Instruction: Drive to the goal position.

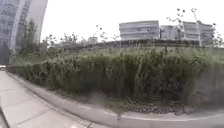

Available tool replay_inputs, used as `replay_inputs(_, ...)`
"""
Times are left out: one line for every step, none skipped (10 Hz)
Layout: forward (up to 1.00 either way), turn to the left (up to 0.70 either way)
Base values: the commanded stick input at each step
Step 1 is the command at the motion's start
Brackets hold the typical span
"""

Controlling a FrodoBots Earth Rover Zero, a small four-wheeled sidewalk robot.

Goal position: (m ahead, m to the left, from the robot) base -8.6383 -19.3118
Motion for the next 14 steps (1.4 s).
replay_inputs(0.00, -0.45)
replay_inputs(0.00, -0.45)
replay_inputs(0.00, -0.45)
replay_inputs(0.00, -0.45)
replay_inputs(0.00, -0.45)
replay_inputs(0.00, -0.45)
replay_inputs(0.00, -0.45)
replay_inputs(0.00, -0.45)
replay_inputs(0.00, -0.45)
replay_inputs(0.00, -0.45)
replay_inputs(0.00, -0.45)
replay_inputs(0.00, -0.45)
replay_inputs(0.00, -0.45)
replay_inputs(0.00, -0.45)
